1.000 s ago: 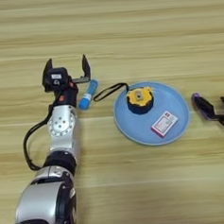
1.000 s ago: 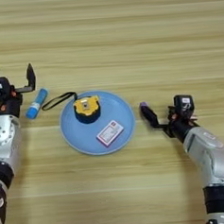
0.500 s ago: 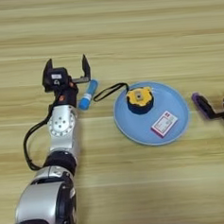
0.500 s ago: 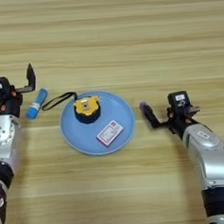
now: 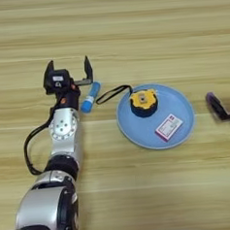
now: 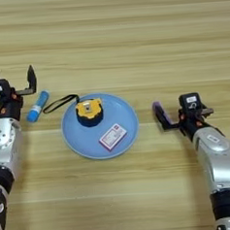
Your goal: Move the objects on the table
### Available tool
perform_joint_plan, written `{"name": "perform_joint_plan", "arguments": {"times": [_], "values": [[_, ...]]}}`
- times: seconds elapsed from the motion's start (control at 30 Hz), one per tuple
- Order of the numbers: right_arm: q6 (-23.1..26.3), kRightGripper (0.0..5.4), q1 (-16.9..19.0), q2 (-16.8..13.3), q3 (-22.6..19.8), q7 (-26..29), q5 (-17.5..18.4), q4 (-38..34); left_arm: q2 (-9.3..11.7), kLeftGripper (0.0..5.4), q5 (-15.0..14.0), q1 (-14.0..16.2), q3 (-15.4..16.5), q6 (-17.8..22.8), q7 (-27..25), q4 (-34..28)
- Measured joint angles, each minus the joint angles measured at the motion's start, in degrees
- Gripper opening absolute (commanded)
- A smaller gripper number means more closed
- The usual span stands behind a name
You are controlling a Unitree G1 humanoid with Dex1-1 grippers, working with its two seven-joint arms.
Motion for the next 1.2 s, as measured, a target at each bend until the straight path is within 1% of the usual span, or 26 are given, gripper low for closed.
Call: {"name": "perform_joint_plan", "arguments": {"times": [0.1,0.3,0.47,0.63,0.77,0.83,0.93,1.1,1.17,1.2], "values": [[0.2,5.39,0.3,0.4,1.2,-0.1,-0.5,-0.4,0.0,5.40,0.0,0.0,0.0,0.0,0.0,0.0],[0.4,5.39,2.7,3.9,5.8,-0.1,-1.9,-3.2,0.1,5.40,0.0,0.0,0.1,0.0,0.0,0.0],[0.4,5.39,3.4,4.3,6.0,-0.2,-2.0,-3.3,0.1,5.40,0.0,0.0,0.1,0.0,-0.1,0.0],[0.6,5.39,3.3,4.1,5.1,-0.4,-2.0,-4.6,0.1,5.40,0.0,0.0,0.1,0.0,-0.2,0.0],[0.6,4.92,3.3,4.0,4.7,-0.5,-2.0,-4.2,0.1,5.40,0.0,0.0,0.1,0.0,-0.2,0.0],[0.5,4.79,3.2,3.8,4.5,-0.7,-2.0,-3.3,0.1,5.40,0.0,0.0,0.1,0.0,-0.2,0.0],[0.4,4.38,3.1,3.6,4.3,-0.9,-2.0,-2.4,0.1,5.40,0.0,0.0,0.1,0.0,-0.3,0.0],[0.4,3.86,2.7,3.5,4.2,-0.9,-2.0,-1.7,0.1,5.40,0.0,0.0,0.1,0.0,-0.3,0.0],[0.3,3.54,2.6,3.3,4.1,-0.9,-2.0,-1.4,0.1,5.40,0.0,0.0,0.1,0.0,-0.3,0.0],[0.3,3.50,2.5,3.3,4.1,-0.9,-2.0,-1.3,0.1,5.40,0.0,0.0,0.1,0.0,-0.3,0.0]]}}
